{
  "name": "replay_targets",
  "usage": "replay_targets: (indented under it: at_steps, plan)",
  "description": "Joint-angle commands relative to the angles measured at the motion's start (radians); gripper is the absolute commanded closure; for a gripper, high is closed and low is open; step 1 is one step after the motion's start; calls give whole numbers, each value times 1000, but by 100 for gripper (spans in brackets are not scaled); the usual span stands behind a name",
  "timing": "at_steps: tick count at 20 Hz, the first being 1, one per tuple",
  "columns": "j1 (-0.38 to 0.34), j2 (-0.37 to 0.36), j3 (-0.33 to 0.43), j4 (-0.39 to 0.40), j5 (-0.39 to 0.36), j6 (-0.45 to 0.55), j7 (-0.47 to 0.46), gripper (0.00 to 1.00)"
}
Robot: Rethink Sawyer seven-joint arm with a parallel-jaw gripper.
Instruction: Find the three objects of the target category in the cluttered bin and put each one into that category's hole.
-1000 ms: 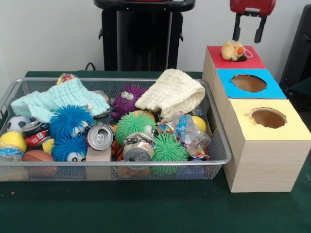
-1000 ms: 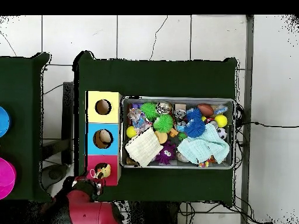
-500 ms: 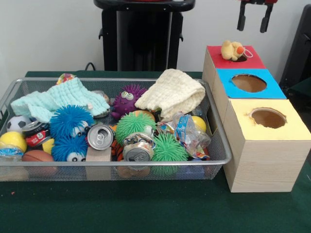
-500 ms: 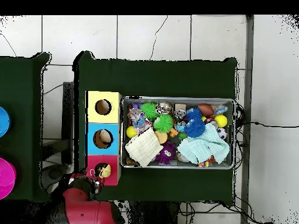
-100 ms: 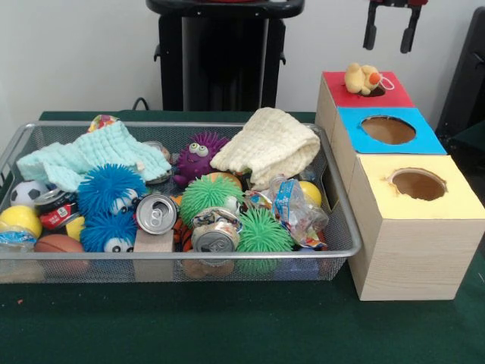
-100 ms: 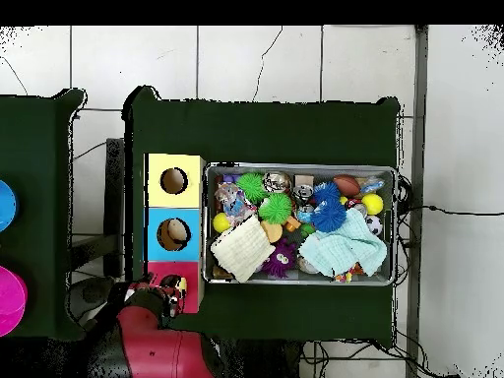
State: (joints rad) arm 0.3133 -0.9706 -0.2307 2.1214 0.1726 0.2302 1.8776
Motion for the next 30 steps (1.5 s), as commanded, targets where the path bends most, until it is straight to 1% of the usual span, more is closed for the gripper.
replay_targets:
  at_steps: [1,2,5,6,10,11,12,14,18,20,22,23,25,27,28,29,30]
  plan:
    - [4,82,17,-18,9,152,177,0]
    - [12,87,8,-20,14,174,191,100]
    - [36,118,-16,-23,26,198,225,100]
    - [62,143,-46,-29,31,212,254,100]
    - [63,186,-8,7,94,207,303,100]
    - [58,194,-1,21,101,190,301,100]
    - [69,212,-6,14,107,199,309,100]
    - [61,239,-7,42,109,158,300,100]
    - [75,280,-32,30,116,140,291,100]
    - [62,290,-25,36,120,85,278,100]
    - [31,293,4,36,123,34,256,100]
    - [29,288,7,41,120,16,251,100]
    - [33,281,-6,31,110,15,238,100]
    - [32,273,3,39,109,-30,243,100]
    - [3,257,45,62,116,-74,243,100]
    - [-8,250,61,74,112,-100,241,100]
    - [-37,226,102,93,118,-120,237,100]
